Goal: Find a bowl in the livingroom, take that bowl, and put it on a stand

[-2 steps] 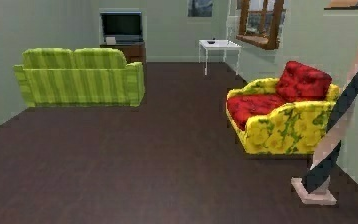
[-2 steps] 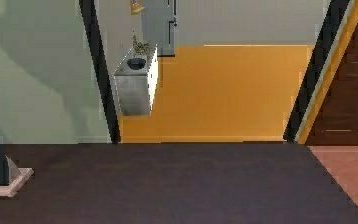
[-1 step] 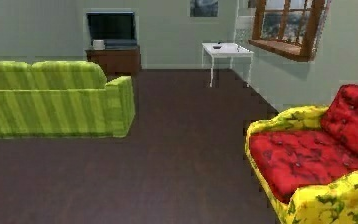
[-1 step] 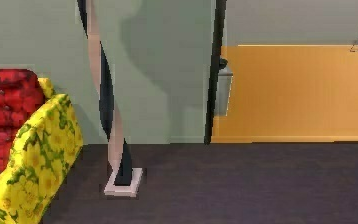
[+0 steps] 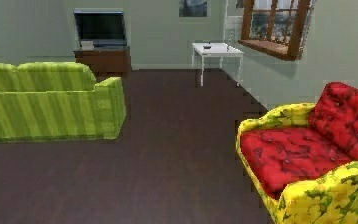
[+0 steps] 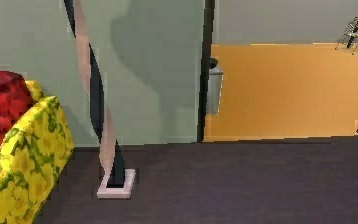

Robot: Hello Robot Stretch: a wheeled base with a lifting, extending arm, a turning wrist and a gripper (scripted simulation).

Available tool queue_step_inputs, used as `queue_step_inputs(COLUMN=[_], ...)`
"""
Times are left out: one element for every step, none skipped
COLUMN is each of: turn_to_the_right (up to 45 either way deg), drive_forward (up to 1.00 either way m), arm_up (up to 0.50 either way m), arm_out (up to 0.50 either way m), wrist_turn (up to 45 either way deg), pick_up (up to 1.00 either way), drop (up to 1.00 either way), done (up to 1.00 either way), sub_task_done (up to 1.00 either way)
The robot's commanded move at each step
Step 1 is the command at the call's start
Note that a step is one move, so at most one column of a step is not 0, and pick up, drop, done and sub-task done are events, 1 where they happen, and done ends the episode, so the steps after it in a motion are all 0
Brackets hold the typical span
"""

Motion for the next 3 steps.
queue_step_inputs(turn_to_the_right=[0.0, 0.0, -21.0], drive_forward=[1.00, 0.80, 0.00], arm_up=[0.00, 0.00, 0.00], arm_out=[0.00, 0.00, 0.00], wrist_turn=[0.0, 0.0, 0.0], pick_up=[0.00, 0.00, 0.00], drop=[0.00, 0.00, 0.00], done=[0.00, 0.00, 0.00], sub_task_done=[0.00, 0.00, 0.00])
